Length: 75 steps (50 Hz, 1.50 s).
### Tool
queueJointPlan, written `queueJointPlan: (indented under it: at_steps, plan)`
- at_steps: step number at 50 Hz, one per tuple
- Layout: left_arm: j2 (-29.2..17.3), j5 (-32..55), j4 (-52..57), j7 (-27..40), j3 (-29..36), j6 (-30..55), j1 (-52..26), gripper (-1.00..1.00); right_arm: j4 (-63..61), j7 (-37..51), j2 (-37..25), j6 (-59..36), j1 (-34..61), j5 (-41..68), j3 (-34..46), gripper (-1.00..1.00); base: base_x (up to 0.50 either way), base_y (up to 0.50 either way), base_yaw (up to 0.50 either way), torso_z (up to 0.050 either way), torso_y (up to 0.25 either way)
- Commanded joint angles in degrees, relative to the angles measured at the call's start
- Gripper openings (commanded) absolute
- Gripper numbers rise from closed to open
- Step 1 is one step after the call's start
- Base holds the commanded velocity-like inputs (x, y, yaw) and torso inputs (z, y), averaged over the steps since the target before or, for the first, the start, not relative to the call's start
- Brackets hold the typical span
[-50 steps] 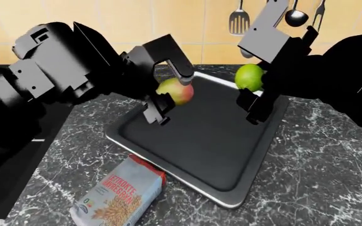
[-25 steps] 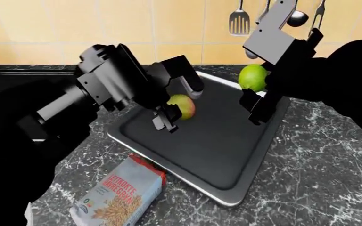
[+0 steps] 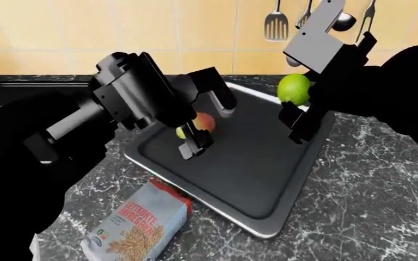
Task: Pick up the fruits and vegetables and place them in the sink. Turn on the sink faucet to wash them. Then turn the sink off and put them in the tray.
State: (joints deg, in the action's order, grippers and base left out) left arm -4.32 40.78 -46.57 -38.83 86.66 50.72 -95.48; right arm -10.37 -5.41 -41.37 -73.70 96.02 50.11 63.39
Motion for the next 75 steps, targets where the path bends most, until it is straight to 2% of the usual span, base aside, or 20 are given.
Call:
queueJointPlan:
  at_steps: [1, 16, 27, 51, 72, 73, 75]
  plan:
    - [-3.5, 1.9, 8.1, 2.4, -1.2, 4.9, -2.2, 1.00, -0.2, -0.4, 0.2, -0.5, 1.0, -0.4, 0.0, -1.00, 0.00, 0.00, 0.00, 0.000, 0.000]
    - [-14.2, 8.6, 26.5, 11.3, -8.6, 14.2, -7.7, 1.00, 13.9, -10.4, 8.7, 6.4, 1.8, -7.5, 9.9, -1.00, 0.00, 0.00, 0.00, 0.000, 0.000]
    - [-19.4, 11.7, 34.4, 15.5, -11.5, 18.3, -8.7, 1.00, 25.9, -18.5, 15.5, 10.6, 1.8, -11.5, 16.8, -1.00, 0.00, 0.00, 0.00, 0.000, 0.000]
    - [-20.3, 12.4, 34.9, 16.2, -12.0, 18.3, -8.4, 1.00, 34.8, -27.3, 22.3, 14.2, 0.8, -14.2, 23.7, -1.00, 0.00, 0.00, 0.00, 0.000, 0.000]
    - [-20.5, 12.6, 35.2, 16.6, -12.0, 18.5, -8.4, 1.00, 36.9, -31.3, 24.8, 13.5, 0.8, -14.7, 26.9, -1.00, 0.00, 0.00, 0.00, 0.000, 0.000]
    - [-20.5, 12.7, 35.2, 16.6, -12.1, 18.5, -8.5, 1.00, 36.6, -31.3, 24.7, 13.4, 0.9, -14.7, 27.0, 1.00, 0.00, 0.00, 0.00, 0.000, 0.000]
    - [-20.6, 12.7, 35.3, 16.6, -12.1, 18.5, -8.5, 1.00, 36.1, -31.3, 24.6, 13.1, 1.3, -14.7, 27.1, 1.00, 0.00, 0.00, 0.00, 0.000, 0.000]
